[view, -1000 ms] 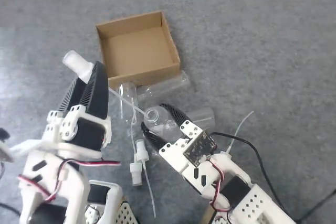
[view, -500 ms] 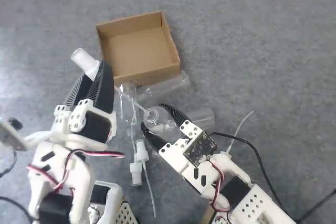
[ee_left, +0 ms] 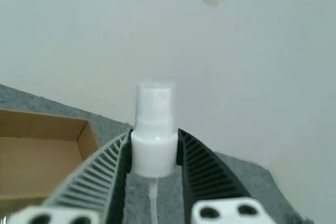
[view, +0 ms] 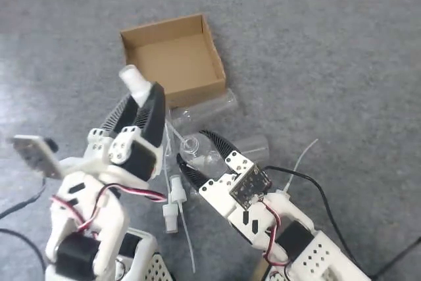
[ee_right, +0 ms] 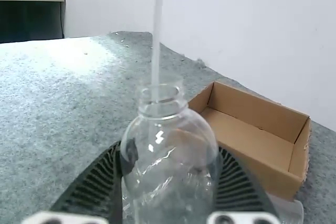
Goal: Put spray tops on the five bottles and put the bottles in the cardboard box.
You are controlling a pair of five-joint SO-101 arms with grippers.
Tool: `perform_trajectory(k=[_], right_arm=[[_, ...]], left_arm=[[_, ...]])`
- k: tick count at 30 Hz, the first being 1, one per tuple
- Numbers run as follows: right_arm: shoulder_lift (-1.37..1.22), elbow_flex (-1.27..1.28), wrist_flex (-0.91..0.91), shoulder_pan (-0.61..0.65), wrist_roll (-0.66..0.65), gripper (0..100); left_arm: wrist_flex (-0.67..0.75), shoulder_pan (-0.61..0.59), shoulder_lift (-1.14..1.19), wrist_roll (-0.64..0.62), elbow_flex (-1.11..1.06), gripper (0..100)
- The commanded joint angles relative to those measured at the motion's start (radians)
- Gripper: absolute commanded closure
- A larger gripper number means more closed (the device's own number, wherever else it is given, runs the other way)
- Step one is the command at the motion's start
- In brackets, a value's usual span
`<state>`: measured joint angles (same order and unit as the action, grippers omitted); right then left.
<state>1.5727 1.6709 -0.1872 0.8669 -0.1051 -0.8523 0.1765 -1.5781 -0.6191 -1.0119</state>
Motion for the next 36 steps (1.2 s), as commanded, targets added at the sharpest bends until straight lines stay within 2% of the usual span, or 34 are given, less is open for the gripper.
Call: perform_trajectory(k=[1, 5, 16, 21, 27, 31, 36], right_arm=[[0.018, 0.018, -0.016, -0.001, -0.017, 92.3], [0.021, 0.018, -0.036, -0.001, -0.017, 92.3], [0.015, 0.020, -0.038, -0.004, -0.017, 92.3], [0.022, 0.020, -0.033, -0.059, -0.017, 92.3], [0.018, 0.020, -0.036, -0.065, -0.017, 92.3], [0.016, 0.020, -0.036, -0.065, -0.017, 92.3], [0.016, 0.020, -0.036, -0.065, -0.017, 92.3]], left_arm=[[0.029, 0.051, -0.005, 0.043, -0.013, 99], [0.029, 0.094, -0.005, 0.083, -0.036, 99], [-0.008, 0.098, -0.005, 0.107, -0.036, 99], [-0.031, 0.103, -0.005, 0.158, -0.038, 99], [-0.049, 0.175, -0.005, 0.233, -0.042, 99], [-0.069, 0.193, -0.005, 0.236, -0.041, 99], [-0.114, 0.193, -0.005, 0.276, -0.041, 89]])
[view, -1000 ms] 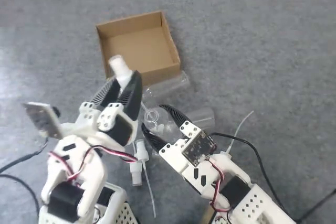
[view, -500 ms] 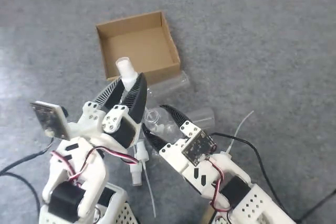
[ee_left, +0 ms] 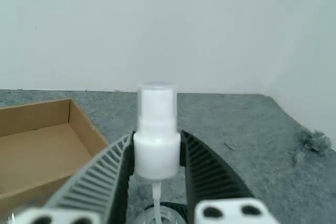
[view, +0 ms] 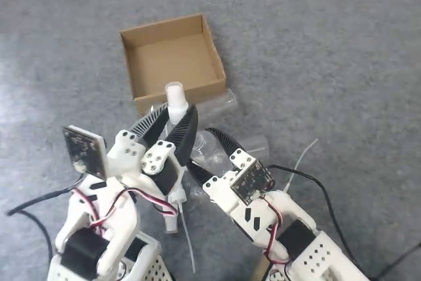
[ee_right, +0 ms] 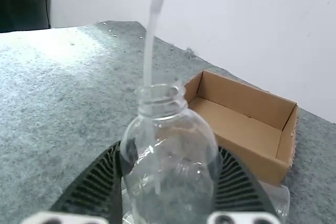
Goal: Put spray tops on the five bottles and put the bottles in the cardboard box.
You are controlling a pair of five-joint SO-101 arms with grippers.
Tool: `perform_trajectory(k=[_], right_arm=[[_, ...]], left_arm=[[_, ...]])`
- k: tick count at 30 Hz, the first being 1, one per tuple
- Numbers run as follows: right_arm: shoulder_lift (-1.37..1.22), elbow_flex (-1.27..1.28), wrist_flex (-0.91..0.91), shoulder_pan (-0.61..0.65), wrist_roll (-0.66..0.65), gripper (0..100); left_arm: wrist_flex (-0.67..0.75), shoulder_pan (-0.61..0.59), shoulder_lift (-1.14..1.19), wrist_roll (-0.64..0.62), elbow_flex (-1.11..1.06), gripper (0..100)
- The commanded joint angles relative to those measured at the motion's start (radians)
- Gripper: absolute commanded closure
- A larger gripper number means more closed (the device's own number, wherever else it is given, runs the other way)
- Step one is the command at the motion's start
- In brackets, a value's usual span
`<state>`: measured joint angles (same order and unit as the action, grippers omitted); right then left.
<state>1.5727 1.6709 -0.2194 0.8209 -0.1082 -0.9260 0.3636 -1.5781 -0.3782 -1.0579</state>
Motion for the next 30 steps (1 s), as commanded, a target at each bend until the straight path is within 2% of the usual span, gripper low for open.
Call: perform_trajectory(k=[1, 5, 12, 21, 30], right_arm=[[0.016, 0.020, -0.004, -0.019, -0.014, 92.3], [0.016, 0.020, -0.004, -0.019, -0.014, 92.3], [0.015, 0.020, -0.004, -0.021, -0.014, 92.3], [0.013, 0.020, -0.015, -0.021, -0.014, 92.3], [0.015, 0.020, -0.033, -0.021, -0.014, 92.3]], left_arm=[[-0.048, 0.005, -0.005, 0.037, 0.007, 89], [-0.058, 0.003, -0.005, 0.038, 0.010, 88], [-0.074, 0.002, -0.005, 0.040, 0.008, 77], [-0.081, 0.000, -0.005, 0.064, 0.025, 76], [-0.078, -0.123, -0.005, 0.061, 0.073, 76]])
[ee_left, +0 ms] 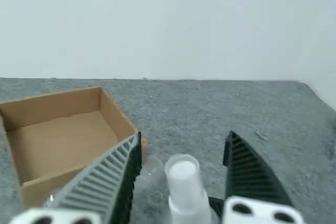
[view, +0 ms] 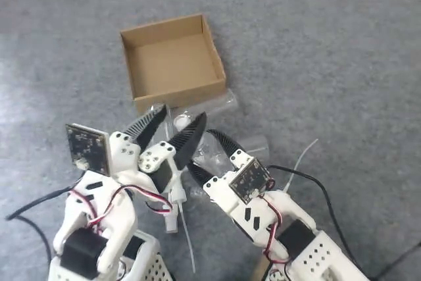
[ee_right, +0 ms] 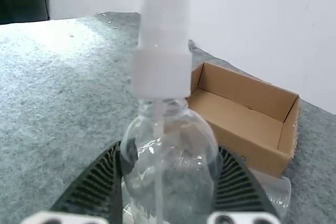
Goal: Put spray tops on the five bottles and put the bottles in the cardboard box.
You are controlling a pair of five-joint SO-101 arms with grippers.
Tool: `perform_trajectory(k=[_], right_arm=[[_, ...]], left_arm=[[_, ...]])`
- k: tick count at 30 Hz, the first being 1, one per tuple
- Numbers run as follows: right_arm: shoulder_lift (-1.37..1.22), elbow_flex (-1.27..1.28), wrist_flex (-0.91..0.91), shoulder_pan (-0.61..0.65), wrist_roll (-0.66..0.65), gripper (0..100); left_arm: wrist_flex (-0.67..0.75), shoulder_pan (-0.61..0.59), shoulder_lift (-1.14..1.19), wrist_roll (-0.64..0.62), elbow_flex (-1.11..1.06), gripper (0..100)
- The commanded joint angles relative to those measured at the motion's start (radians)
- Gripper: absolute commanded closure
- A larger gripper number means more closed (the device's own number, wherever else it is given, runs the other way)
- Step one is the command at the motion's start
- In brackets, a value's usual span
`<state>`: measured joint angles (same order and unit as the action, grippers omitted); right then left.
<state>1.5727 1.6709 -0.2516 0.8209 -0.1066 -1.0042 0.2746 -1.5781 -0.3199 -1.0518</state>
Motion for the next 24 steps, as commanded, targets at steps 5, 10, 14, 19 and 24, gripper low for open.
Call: perform_trajectory(k=[5, 10, 14, 19, 24], right_arm=[[0.022, 0.020, -0.044, -0.022, -0.015, 92.3], [0.024, 0.020, -0.054, -0.022, -0.015, 92.3], [0.024, 0.020, -0.056, -0.044, -0.015, 92.3], [0.024, 0.020, -0.047, -0.097, -0.015, 92.3], [0.024, 0.020, -0.047, -0.102, -0.009, 92.3]], left_arm=[[0.052, -0.081, -0.005, -0.049, 0.082, 76], [0.081, -0.186, -0.005, -0.060, 0.125, 76], [0.074, -0.238, -0.005, -0.060, 0.120, 76], [0.032, -0.284, -0.005, -0.061, 0.070, 76], [0.038, -0.292, -0.005, -0.106, 0.002, 76]])
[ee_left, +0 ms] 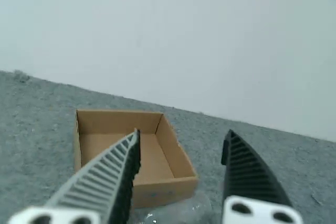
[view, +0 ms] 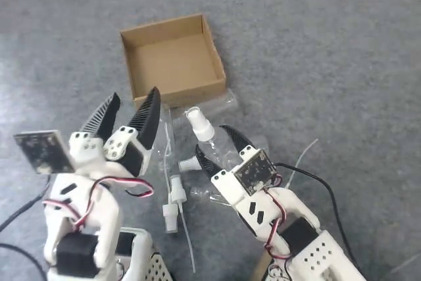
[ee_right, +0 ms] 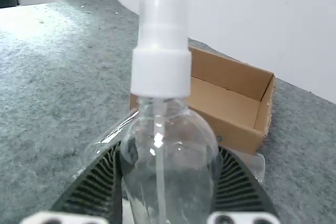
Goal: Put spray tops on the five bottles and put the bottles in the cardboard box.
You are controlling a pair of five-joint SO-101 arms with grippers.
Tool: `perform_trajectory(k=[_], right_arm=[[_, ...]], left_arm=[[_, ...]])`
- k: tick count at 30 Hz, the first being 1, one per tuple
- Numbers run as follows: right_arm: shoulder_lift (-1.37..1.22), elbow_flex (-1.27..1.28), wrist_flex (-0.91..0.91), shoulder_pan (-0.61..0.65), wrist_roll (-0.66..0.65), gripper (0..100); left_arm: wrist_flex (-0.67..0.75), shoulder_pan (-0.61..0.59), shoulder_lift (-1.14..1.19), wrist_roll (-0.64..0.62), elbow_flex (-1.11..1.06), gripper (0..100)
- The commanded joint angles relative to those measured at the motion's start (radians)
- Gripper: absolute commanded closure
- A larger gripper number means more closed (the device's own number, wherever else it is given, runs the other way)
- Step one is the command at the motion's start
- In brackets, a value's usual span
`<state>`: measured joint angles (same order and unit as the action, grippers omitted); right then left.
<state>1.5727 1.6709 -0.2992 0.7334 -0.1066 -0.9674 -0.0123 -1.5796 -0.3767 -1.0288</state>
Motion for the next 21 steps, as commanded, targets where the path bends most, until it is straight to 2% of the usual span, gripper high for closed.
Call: perform_trajectory(k=[1, 9, 15, 21], right_arm=[[0.024, 0.020, 0.001, -0.015, -0.009, 92.3], [0.024, 0.020, 0.002, -0.007, -0.005, 92.2], [0.024, 0.009, 0.002, 0.051, 0.143, 92.2], [0.024, 0.009, 0.002, 0.070, 0.161, 91.9]], left_arm=[[0.002, -0.005, -0.003, -0.057, -0.027, 76], [0.002, -0.006, -0.003, -0.126, -0.077, 76], [0.040, -0.006, -0.003, -0.130, -0.139, 76], [0.081, 0.025, -0.003, -0.130, -0.189, 76]])
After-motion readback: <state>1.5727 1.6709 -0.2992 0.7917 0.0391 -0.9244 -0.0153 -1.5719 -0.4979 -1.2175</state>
